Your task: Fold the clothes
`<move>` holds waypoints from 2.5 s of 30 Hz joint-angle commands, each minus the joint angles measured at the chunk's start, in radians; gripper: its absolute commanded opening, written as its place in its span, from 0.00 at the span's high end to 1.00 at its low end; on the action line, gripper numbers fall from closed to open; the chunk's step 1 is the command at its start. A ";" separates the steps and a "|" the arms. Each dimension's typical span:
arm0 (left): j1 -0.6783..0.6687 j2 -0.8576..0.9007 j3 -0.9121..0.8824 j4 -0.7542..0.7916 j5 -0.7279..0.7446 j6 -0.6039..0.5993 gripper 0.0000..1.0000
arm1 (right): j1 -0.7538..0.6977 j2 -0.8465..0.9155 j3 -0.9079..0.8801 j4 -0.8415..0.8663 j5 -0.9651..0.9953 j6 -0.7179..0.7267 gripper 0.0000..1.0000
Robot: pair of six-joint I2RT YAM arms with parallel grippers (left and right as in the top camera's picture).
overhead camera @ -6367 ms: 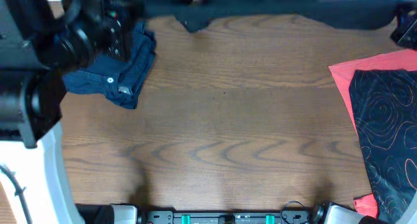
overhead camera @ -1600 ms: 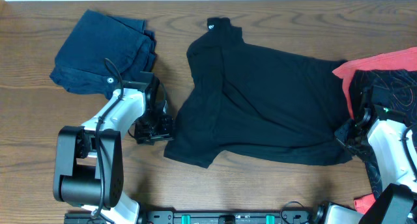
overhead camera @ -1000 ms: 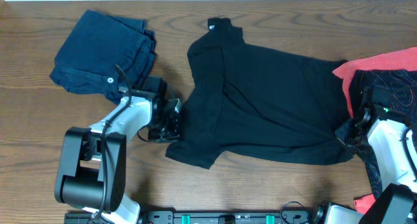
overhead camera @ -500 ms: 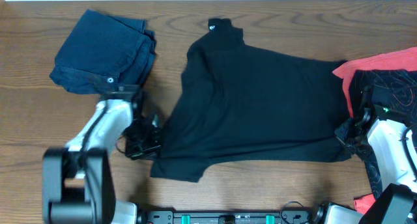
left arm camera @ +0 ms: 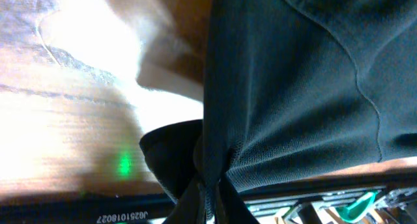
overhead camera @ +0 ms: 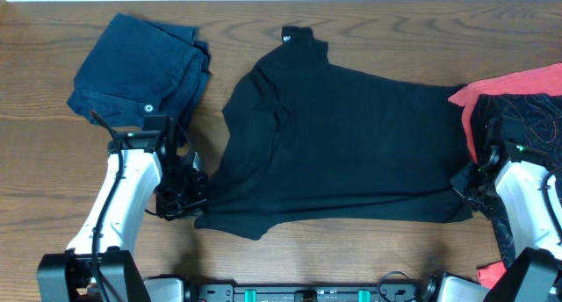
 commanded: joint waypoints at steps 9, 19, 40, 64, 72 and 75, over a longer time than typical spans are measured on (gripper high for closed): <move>0.010 -0.010 0.041 0.024 0.158 -0.012 0.24 | -0.024 -0.010 0.011 0.023 0.071 -0.007 0.69; -0.093 0.053 0.041 0.528 0.076 0.002 0.24 | -0.028 -0.010 0.011 0.100 -0.072 -0.080 0.56; -0.095 0.334 0.042 0.388 -0.243 -0.185 0.94 | -0.026 -0.095 0.010 0.433 -0.615 -0.389 0.63; 0.026 0.003 0.062 0.460 0.017 -0.022 0.32 | 0.037 0.414 0.005 0.775 -0.388 -0.192 0.95; 0.008 0.046 0.062 0.602 0.062 0.028 0.25 | -0.034 0.431 0.023 0.540 0.032 -0.030 0.99; -0.038 0.095 0.062 0.671 0.061 0.046 0.25 | -0.054 0.377 0.043 0.494 -0.003 -0.036 0.99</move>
